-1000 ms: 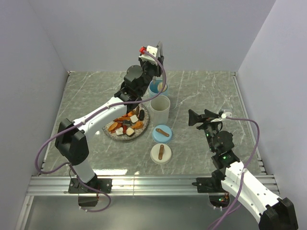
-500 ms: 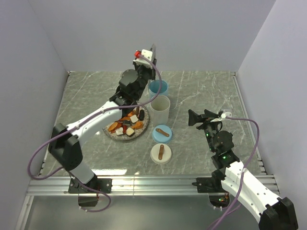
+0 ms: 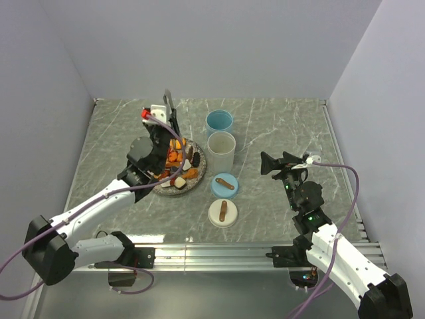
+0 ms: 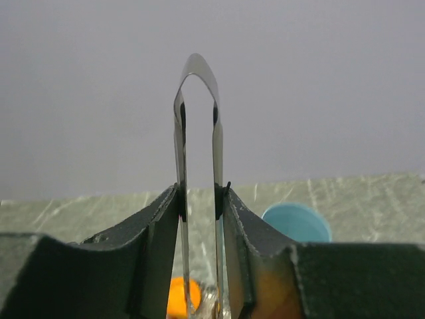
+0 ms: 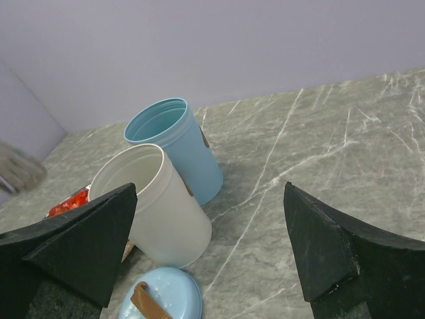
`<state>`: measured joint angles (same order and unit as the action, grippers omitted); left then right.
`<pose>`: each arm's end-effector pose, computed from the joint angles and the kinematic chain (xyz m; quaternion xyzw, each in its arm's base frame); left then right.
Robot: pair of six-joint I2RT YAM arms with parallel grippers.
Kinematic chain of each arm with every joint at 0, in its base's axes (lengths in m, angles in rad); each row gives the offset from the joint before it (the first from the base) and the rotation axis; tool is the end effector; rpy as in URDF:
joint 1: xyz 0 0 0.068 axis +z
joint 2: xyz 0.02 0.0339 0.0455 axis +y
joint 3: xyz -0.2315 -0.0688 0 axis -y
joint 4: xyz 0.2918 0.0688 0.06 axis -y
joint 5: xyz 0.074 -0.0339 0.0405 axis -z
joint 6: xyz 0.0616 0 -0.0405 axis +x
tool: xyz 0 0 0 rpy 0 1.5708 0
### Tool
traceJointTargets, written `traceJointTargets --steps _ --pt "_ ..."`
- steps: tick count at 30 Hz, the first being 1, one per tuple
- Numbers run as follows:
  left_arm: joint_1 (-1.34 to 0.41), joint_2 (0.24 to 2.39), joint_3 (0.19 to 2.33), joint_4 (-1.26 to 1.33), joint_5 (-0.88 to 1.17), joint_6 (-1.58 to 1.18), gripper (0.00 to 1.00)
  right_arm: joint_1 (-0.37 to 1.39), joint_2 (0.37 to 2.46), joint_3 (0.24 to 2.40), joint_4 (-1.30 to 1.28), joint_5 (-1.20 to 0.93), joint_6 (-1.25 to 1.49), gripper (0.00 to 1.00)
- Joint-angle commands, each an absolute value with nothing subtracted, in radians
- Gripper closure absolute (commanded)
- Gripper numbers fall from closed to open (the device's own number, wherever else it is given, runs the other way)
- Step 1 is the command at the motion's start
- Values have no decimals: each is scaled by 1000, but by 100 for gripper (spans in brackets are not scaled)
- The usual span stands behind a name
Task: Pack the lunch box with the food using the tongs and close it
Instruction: Pick up the food using the clamp
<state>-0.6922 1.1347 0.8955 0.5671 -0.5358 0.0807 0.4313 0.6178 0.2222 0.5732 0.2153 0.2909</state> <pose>0.2819 -0.1929 0.3534 0.0123 0.6012 -0.0890 0.7941 0.2378 0.0950 0.2142 0.0375 0.6421 0.2049 0.7378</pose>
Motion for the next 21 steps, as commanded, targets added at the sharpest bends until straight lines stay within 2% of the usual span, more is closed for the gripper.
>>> traceJointTargets --steps 1,7,21 --pt "-664 1111 786 644 -581 40 63 425 615 218 607 204 281 2" --pt "-609 1101 678 741 -542 31 61 425 623 222 609 199 279 2" --pt "-520 1258 695 870 -479 38 59 425 620 218 614 193 279 2"
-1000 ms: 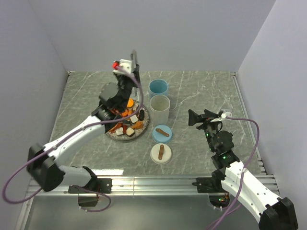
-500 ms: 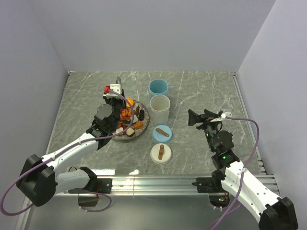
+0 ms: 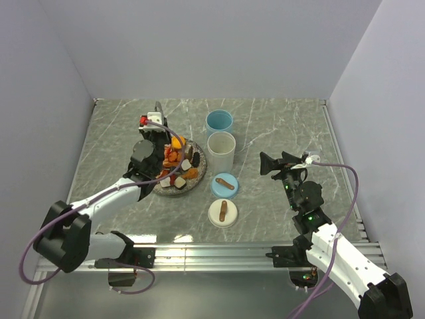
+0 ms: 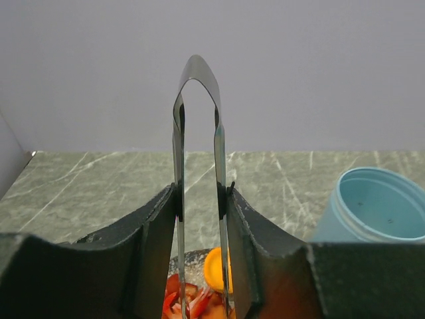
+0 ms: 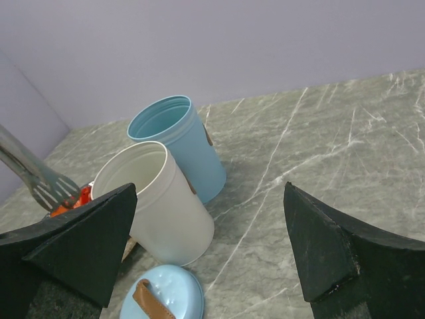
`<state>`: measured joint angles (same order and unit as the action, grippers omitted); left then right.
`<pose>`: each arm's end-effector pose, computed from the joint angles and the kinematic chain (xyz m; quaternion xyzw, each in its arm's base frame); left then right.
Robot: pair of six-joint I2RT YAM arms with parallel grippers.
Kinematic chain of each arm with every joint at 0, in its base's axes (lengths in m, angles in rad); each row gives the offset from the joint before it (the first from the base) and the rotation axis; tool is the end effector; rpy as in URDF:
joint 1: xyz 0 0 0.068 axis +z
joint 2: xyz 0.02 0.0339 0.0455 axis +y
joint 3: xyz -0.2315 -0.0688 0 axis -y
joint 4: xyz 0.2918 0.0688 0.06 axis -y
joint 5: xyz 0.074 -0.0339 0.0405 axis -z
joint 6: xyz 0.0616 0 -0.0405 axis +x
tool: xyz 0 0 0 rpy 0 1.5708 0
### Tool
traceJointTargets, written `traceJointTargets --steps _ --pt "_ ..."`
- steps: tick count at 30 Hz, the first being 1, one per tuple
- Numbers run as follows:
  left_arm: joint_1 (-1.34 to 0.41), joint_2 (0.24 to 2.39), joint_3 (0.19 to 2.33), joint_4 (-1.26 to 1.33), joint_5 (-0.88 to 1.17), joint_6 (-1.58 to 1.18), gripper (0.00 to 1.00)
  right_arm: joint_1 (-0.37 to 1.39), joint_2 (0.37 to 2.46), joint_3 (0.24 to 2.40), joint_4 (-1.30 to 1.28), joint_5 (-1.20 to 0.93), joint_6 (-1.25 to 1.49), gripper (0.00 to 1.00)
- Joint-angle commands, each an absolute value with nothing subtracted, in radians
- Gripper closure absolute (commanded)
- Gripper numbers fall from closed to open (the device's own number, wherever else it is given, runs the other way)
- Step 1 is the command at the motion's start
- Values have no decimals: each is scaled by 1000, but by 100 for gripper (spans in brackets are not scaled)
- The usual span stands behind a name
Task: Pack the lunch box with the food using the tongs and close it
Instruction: Pick up the food using the clamp
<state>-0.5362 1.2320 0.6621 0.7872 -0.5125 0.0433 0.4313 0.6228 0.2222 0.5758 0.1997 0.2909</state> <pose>0.3127 -0.1507 0.2524 -0.0163 0.6370 -0.0301 0.7701 0.2380 0.0961 0.2134 0.0314 0.6431 0.2095 0.7359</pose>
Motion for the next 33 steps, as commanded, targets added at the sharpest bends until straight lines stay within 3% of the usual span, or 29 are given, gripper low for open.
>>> traceJointTargets --steps 1,18,24,33 --pt "-511 1276 696 886 -474 37 59 423 621 219 614 193 279 2" --pt "-453 1439 739 971 -419 52 58 425 638 224 621 187 278 2" --pt "-449 1440 739 966 -397 55 78 425 644 224 623 189 276 2" --pt "-456 1297 736 862 -351 38 88 425 649 227 623 189 275 2"
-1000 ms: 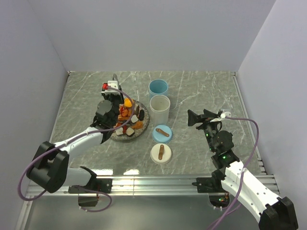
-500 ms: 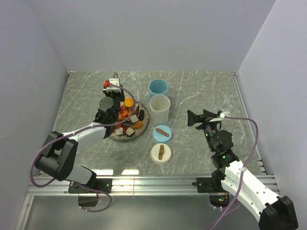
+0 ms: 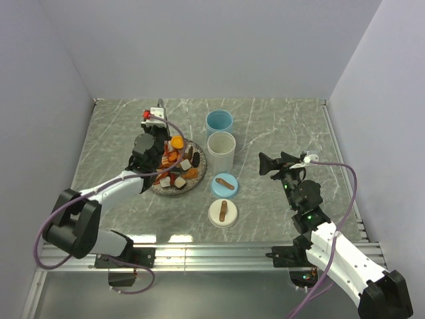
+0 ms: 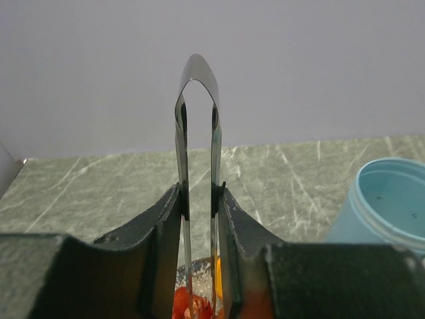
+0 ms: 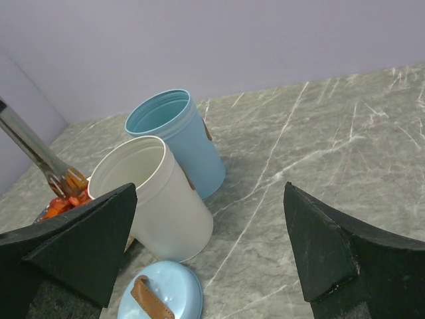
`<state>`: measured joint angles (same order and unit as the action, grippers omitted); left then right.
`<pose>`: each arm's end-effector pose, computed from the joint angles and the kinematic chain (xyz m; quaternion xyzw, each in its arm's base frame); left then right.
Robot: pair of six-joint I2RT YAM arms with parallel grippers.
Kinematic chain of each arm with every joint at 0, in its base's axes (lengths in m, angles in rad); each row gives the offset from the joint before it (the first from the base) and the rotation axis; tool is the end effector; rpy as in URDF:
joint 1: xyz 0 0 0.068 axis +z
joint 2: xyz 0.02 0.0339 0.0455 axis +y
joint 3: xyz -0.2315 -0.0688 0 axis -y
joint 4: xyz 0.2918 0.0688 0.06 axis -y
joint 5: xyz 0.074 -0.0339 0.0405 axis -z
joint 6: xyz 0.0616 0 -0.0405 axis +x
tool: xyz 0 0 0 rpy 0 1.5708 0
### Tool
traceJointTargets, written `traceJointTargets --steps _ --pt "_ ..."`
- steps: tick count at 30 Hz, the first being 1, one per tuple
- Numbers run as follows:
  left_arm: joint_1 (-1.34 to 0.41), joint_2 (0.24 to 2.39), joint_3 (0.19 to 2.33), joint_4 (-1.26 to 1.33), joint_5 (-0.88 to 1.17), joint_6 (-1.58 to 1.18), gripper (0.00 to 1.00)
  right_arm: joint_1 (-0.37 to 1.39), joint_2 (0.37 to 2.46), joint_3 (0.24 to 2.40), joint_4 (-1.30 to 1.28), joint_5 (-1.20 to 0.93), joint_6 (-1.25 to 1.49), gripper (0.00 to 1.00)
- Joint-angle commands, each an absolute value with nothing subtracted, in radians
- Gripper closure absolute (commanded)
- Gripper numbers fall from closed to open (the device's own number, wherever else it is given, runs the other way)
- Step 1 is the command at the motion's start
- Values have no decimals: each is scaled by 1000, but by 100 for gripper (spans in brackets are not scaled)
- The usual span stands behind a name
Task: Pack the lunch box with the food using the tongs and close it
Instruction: Pick up the food using the clamp, then place the food into the lunch box
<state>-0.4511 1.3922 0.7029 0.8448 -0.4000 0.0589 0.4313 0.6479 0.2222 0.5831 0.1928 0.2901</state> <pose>0.3447 -0.1403 0.2223 0.0146 0.6546 -0.0184 0.7556 0.2400 0.0974 0.2084 0.0274 0.6499 0.2087 0.7303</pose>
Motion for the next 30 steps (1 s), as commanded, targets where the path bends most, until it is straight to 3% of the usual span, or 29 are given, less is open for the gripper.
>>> traceJointTargets --steps 1,8,17,30 --pt "-460 1283 735 859 -348 41 88 425 649 227 623 189 275 2" --pt "-509 1183 765 784 -334 57 90 425 649 227 621 190 276 3" --pt "-736 1088 864 695 -322 123 90 425 647 227 618 196 276 2" --pt "-839 1198 1038 666 -206 114 90 425 643 225 615 195 278 2"
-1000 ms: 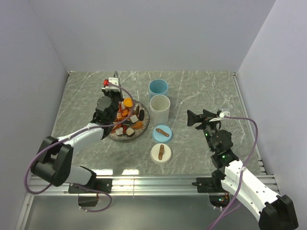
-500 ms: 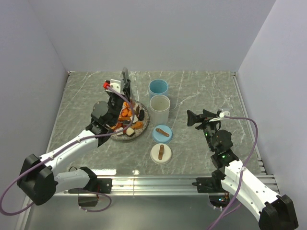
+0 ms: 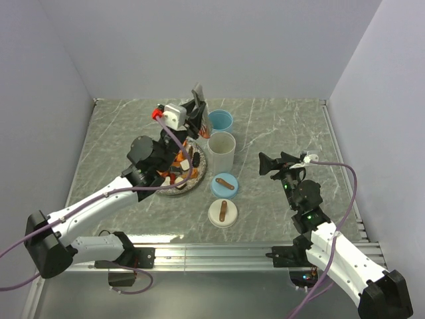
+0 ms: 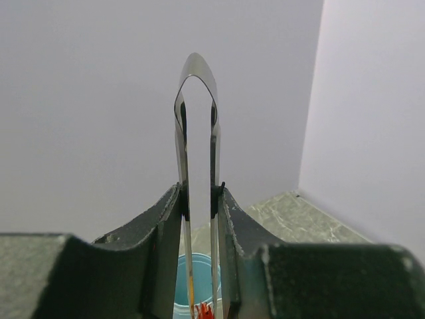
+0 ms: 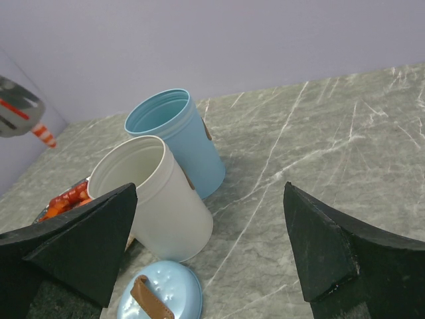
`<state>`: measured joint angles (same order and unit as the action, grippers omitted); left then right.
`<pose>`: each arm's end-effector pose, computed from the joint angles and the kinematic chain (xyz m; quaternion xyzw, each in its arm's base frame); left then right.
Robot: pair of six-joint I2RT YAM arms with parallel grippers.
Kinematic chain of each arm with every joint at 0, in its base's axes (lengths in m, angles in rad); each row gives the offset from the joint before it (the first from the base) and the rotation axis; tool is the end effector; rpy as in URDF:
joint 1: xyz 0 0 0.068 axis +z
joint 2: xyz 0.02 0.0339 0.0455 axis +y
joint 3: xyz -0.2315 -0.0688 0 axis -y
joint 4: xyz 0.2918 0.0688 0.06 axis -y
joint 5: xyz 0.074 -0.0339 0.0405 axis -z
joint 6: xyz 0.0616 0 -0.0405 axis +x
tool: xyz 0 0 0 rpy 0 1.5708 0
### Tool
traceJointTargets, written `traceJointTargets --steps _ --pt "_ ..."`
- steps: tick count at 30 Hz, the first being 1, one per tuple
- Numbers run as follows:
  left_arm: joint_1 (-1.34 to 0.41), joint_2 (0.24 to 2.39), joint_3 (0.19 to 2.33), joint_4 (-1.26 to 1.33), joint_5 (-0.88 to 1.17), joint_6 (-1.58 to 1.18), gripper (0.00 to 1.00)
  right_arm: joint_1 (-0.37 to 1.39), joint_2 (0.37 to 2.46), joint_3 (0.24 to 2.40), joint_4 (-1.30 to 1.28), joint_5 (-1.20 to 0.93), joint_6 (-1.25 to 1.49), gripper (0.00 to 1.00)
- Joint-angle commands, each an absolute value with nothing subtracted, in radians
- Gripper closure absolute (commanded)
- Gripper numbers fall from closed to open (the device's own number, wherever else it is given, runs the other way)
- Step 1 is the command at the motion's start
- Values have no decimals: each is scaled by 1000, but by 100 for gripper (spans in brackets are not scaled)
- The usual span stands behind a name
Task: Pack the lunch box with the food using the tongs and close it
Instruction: Place the food into the lunch box
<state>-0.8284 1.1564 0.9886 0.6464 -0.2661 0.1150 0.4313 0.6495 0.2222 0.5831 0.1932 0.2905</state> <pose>0.2438 -0.2418 0.3973 0.1329 0.5101 -0.2312 0.8177 0.2401 0.0975 0.2081 0.0276 0.6505 0.2085 0.7299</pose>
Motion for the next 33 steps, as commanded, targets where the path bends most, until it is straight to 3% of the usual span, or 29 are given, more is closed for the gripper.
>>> traceJointTargets --steps 1,12,24,33 --pt "-839 1212 1054 670 -198 115 90 425 641 225 615 195 278 3" --pt "-841 1402 1158 704 -152 104 85 425 637 222 615 192 279 3" --pt "-839 1433 1163 716 -156 87 54 425 641 221 612 186 281 3" --pt "-839 1339 1079 729 -245 106 59 423 624 212 603 196 287 2"
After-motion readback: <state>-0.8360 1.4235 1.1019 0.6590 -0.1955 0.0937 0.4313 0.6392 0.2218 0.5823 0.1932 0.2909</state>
